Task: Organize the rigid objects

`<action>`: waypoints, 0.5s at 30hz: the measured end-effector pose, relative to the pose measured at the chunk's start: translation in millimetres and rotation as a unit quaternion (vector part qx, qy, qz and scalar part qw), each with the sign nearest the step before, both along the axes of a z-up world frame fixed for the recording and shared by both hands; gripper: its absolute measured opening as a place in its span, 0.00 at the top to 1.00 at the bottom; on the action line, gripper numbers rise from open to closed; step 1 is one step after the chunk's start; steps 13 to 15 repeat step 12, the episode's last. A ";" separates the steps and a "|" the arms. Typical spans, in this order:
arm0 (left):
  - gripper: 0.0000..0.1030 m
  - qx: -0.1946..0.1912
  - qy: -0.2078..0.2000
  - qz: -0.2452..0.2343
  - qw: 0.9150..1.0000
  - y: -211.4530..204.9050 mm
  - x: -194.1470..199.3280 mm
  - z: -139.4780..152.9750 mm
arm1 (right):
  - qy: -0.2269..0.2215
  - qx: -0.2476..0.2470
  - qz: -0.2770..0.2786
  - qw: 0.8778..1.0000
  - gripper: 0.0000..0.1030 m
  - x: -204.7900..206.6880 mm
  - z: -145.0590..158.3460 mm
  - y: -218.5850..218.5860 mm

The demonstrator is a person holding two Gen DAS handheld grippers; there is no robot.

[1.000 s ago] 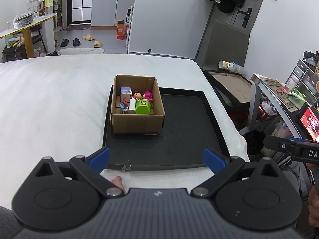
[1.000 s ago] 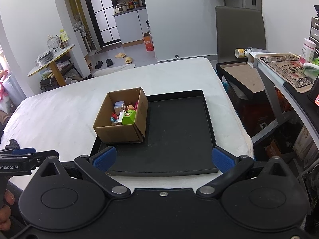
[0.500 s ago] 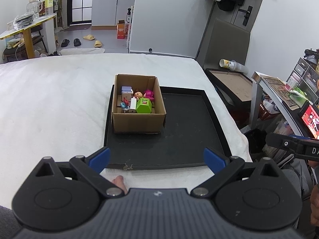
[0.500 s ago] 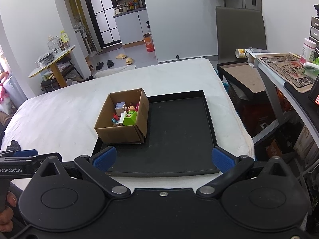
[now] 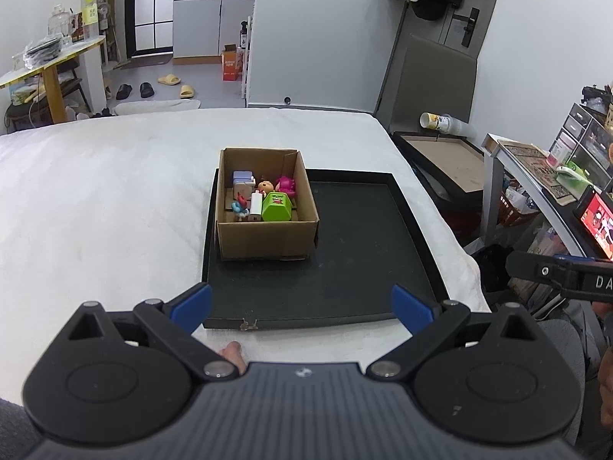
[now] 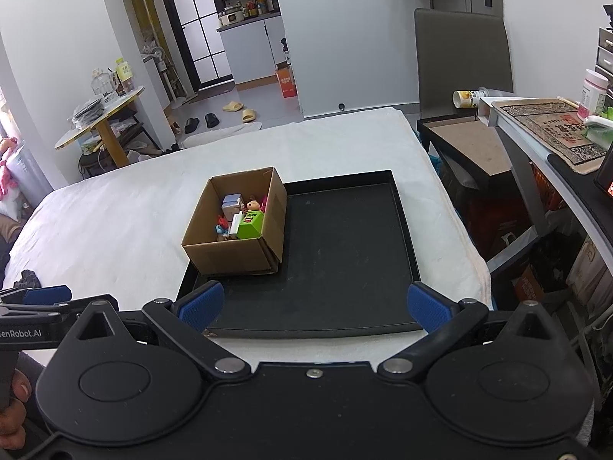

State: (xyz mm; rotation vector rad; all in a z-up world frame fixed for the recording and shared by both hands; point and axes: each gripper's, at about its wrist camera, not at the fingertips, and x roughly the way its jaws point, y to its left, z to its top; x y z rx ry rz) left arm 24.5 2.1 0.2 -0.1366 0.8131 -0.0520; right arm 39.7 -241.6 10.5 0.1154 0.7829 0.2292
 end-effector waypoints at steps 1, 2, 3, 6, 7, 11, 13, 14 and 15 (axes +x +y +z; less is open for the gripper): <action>0.03 0.000 0.000 0.000 1.000 0.0 -0.1 -0.2 | -0.001 0.000 0.000 1.000 0.00 -0.2 0.1 0.0; 0.03 -0.001 0.000 0.000 1.000 0.5 -0.2 -0.3 | -0.003 -0.001 0.001 1.000 0.00 -0.5 0.3 -0.1; 0.03 -0.001 0.000 0.001 1.000 0.3 0.0 -0.3 | -0.004 -0.001 0.000 1.000 0.00 -0.8 0.3 -0.4; 0.03 -0.003 -0.001 0.002 1.000 0.6 -0.8 -0.5 | -0.005 0.000 -0.002 1.000 0.00 -1.3 -0.3 -0.7; 0.03 -0.003 -0.001 0.001 1.000 0.4 -1.0 -0.5 | -0.004 0.001 -0.002 1.000 0.00 -1.2 -0.1 -0.9; 0.03 -0.004 0.000 -0.003 1.000 -0.4 -0.8 -0.8 | -0.003 0.005 0.000 1.000 0.00 -1.5 -0.5 -0.4; 0.03 -0.005 0.000 -0.004 1.000 -0.4 -0.5 -0.9 | -0.003 0.004 0.000 1.000 0.00 -1.6 -0.7 0.3; 0.03 -0.005 0.000 -0.004 1.000 -0.4 -0.5 -0.9 | -0.003 0.004 0.000 1.000 0.00 -1.6 -0.7 0.3; 0.03 -0.005 0.000 -0.004 1.000 -0.4 -0.5 -0.9 | -0.003 0.004 0.000 1.000 0.00 -1.6 -0.7 0.3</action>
